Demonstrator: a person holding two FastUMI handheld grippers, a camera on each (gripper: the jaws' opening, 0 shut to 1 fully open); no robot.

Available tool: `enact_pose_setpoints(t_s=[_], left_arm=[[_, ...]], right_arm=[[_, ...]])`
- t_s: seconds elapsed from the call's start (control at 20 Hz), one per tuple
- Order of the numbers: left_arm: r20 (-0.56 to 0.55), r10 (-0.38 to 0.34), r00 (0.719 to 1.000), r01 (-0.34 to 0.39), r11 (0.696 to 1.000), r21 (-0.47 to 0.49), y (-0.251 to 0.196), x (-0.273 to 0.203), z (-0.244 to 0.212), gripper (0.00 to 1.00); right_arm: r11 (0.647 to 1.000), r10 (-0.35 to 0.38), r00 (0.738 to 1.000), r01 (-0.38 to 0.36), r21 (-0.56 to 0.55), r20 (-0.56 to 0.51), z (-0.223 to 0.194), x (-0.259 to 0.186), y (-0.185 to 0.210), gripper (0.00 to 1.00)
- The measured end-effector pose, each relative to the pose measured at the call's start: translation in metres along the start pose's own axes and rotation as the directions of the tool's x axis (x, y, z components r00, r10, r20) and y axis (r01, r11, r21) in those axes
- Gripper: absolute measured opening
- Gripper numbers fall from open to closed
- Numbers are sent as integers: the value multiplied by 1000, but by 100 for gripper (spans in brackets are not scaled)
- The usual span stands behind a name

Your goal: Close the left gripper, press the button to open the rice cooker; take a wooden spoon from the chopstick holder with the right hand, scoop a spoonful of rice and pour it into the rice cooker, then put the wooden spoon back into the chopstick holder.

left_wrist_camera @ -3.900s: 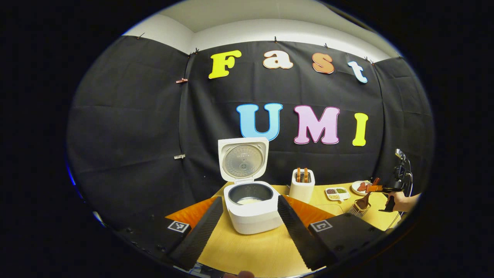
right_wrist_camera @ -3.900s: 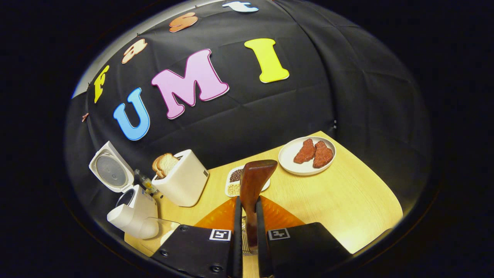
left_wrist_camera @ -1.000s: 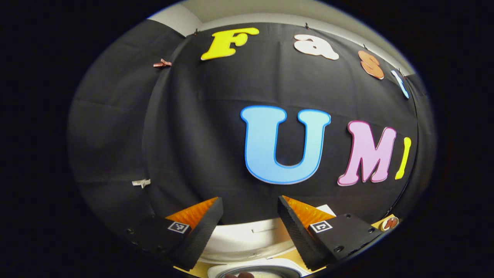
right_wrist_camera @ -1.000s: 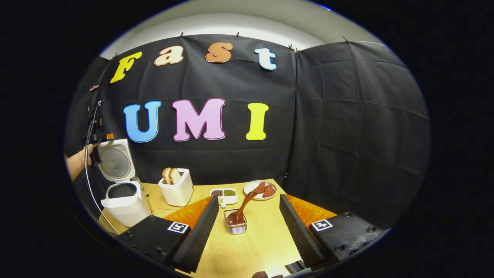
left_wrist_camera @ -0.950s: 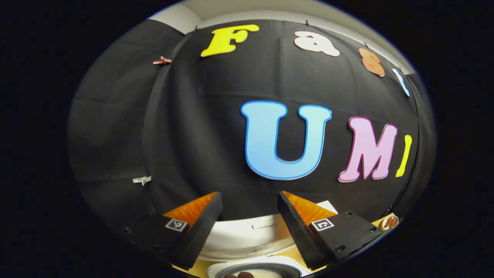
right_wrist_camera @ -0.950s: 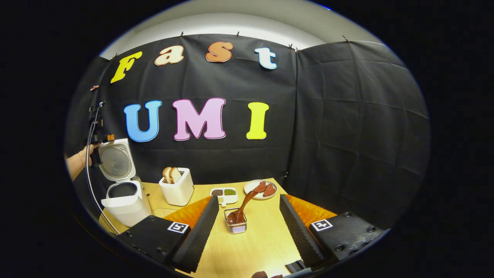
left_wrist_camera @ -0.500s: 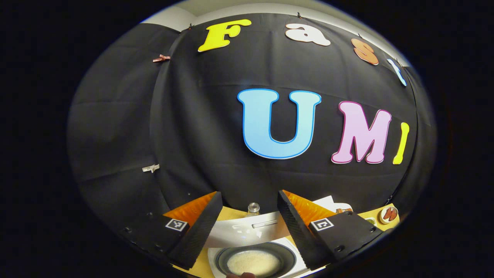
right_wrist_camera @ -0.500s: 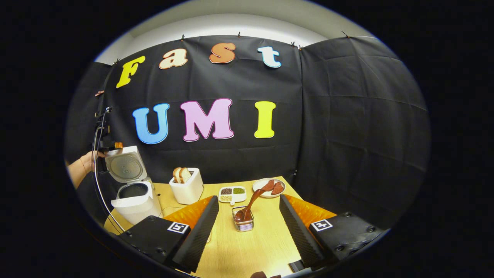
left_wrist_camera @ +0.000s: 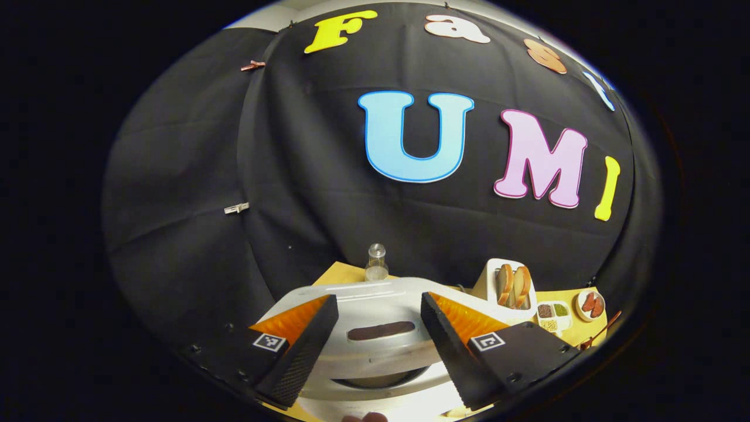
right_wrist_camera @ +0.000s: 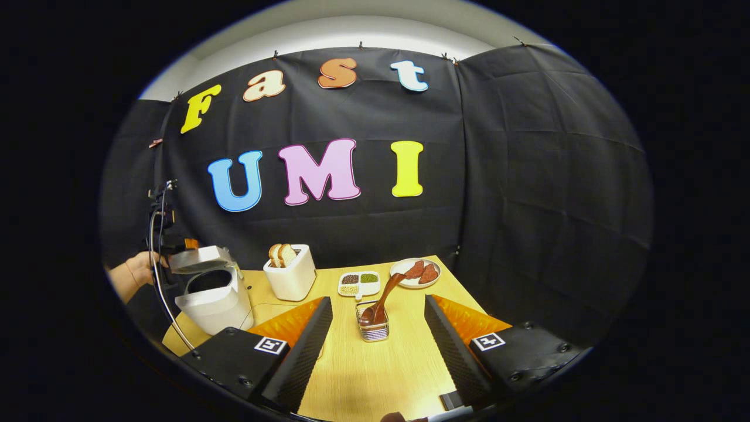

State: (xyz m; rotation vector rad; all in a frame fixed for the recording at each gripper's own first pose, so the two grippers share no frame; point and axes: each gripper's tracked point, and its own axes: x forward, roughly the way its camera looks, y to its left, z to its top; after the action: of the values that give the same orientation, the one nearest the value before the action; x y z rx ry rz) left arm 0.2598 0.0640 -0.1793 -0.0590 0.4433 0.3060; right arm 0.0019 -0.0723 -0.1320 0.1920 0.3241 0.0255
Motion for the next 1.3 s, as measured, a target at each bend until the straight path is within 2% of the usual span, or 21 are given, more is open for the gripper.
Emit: enact_pose_setpoints(t_s=[0.1,0.25,0.5,0.8,1.3], left_arm=[[-27,7,1000,-8,1000,-22,-2,0,-19,100],[-31,20,999,-19,1000,23,-7,1,-34,100],[-64,27,998,-25,999,19,-8,2,-57,100],[-119,19,993,-14,999,43,-6,-5,-98,100],[-77,32,997,-29,999,41,-5,-9,-109,100]], right_arm=[[1000,0,1000,0,-6,1,2,-1,-5,98],[1000,-9,1000,9,-11,2,2,-3,-14,98],[1000,-9,1000,9,21,-23,-9,-3,-17,98],[1000,-3,1000,3,-6,-16,-6,-5,-17,99],[1000,6,1000,-6,5,-26,-10,1,-9,98]])
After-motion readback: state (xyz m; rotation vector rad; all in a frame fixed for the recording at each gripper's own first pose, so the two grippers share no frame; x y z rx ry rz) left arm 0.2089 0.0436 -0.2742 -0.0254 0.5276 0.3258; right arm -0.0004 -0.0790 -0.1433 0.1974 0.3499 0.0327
